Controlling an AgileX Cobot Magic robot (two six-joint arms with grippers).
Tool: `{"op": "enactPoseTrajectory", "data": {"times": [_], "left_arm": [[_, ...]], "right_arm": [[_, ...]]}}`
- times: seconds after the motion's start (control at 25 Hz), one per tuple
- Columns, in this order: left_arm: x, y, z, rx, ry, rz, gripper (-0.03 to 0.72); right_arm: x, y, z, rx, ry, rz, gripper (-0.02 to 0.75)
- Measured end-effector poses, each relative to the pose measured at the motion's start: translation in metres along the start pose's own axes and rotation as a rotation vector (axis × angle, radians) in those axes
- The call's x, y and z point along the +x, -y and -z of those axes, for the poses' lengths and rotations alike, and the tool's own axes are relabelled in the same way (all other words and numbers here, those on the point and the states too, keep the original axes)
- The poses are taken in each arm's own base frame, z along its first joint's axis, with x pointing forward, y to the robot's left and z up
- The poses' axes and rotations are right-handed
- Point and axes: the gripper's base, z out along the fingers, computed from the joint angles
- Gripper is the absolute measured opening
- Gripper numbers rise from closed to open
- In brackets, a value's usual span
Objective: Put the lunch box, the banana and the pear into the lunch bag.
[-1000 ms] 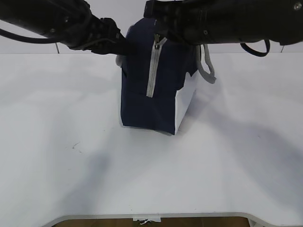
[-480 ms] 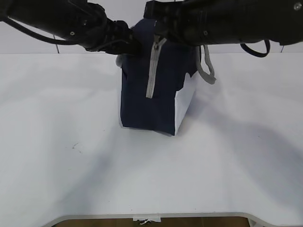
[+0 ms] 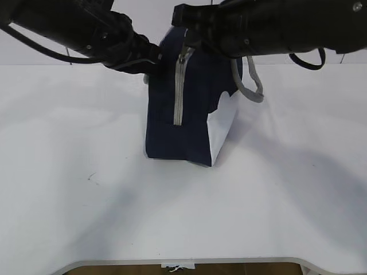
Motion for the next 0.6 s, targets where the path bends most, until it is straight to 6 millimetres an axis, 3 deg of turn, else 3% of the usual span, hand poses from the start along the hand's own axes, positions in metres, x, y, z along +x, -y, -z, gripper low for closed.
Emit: {"op": "enactPoseTrajectory", "data": {"times": [0.4,0.6], "left_arm": [[-0.001,0.01,0.025,0.02,-0.067,-0.107,-0.003],[0.001,0.014,0.034,0.029,-0.105,-0.144,-0.003]], "right_arm": [[-0.013,0.007,0.001,0.017,0.03,-0.008,0.001],[-0.021,0.022,0.002,0.052,0.054,-0.022,0.001]]}}
